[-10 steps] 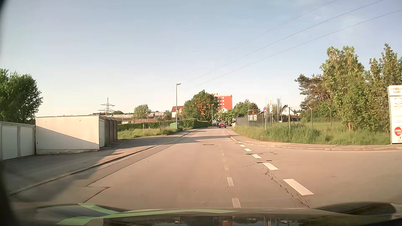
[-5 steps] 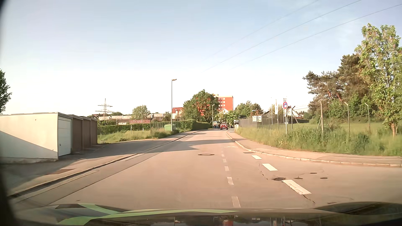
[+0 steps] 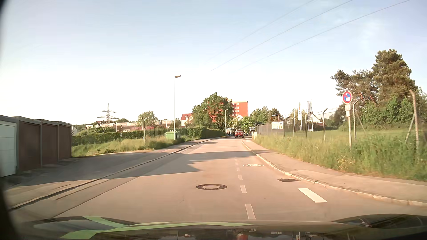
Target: Follow the waypoints while adhering to traffic rules and regulations
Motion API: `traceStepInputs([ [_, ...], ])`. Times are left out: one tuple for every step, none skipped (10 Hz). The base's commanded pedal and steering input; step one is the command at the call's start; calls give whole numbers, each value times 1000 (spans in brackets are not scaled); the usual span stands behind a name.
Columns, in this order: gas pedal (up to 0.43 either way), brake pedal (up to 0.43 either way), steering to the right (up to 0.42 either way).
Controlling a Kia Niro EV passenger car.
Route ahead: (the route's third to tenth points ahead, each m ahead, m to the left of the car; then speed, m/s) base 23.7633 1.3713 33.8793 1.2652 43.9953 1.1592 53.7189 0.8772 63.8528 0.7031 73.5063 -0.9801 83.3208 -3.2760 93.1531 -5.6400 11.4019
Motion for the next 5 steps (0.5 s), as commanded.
traceStepInputs([
  [79,0,-3],
  [47,0,-3],
  [47,0,-3],
  [28,0,-3],
  [28,0,-4],
])
